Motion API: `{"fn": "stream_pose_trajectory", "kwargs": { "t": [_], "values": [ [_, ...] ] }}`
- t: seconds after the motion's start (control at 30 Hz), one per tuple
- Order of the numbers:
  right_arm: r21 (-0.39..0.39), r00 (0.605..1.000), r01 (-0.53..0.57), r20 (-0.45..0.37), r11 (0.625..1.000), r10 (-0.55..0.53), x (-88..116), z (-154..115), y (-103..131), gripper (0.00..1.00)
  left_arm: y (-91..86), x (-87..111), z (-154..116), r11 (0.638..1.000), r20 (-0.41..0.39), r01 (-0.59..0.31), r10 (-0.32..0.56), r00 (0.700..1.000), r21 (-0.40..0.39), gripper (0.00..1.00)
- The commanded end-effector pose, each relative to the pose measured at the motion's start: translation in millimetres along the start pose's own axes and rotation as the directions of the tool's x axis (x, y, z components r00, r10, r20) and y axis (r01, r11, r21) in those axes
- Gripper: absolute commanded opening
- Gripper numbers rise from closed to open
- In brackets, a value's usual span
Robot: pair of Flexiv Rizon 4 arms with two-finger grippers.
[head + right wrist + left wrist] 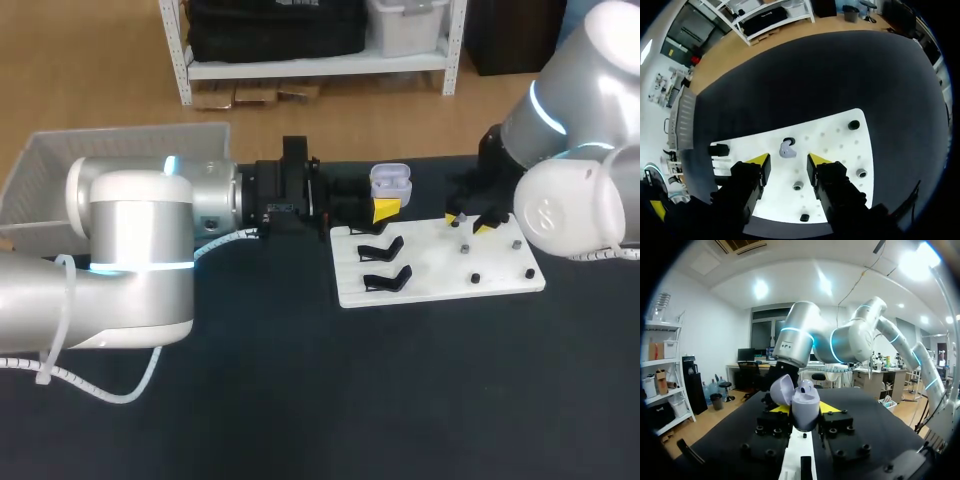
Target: Pick up each earbud case from the left stands, insert the matching earbuds, close the lid, and place the case in the box.
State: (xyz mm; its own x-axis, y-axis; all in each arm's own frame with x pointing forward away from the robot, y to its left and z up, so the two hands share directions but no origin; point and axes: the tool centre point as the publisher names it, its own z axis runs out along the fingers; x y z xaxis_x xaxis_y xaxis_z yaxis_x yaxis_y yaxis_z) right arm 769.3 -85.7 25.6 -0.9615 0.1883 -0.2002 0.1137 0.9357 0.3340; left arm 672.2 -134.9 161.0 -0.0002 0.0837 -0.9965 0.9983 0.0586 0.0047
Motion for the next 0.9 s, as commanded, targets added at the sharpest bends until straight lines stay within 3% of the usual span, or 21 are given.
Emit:
{"fn": "stream_pose_trajectory", "kwargs": {
  "t": [0.03, 0.6, 0.9],
  "values": [
    [0.0, 1.0, 0.001, -0.012, 1.0, -0.001, -5.5, 2.5, 1.7, 0.45, -1.6, 2.1, 0.1, 1.0, 0.01, -0.006, 0.006, 1.0, -0.009, 0.0],
    [0.012, 1.0, -0.01, -0.019, 1.0, 0.01, -8.1, 7.4, 1.5, 0.33, -1.6, 2.1, 0.1, 1.0, 0.01, -0.006, 0.006, 1.0, -0.009, 0.0],
    [0.021, 1.0, -0.015, -0.019, 1.0, 0.015, -9.1, 8.5, 2.5, 0.2, -1.6, 2.1, 0.1, 1.0, 0.01, -0.006, 0.006, 1.0, -0.009, 0.0]
  ]
}}
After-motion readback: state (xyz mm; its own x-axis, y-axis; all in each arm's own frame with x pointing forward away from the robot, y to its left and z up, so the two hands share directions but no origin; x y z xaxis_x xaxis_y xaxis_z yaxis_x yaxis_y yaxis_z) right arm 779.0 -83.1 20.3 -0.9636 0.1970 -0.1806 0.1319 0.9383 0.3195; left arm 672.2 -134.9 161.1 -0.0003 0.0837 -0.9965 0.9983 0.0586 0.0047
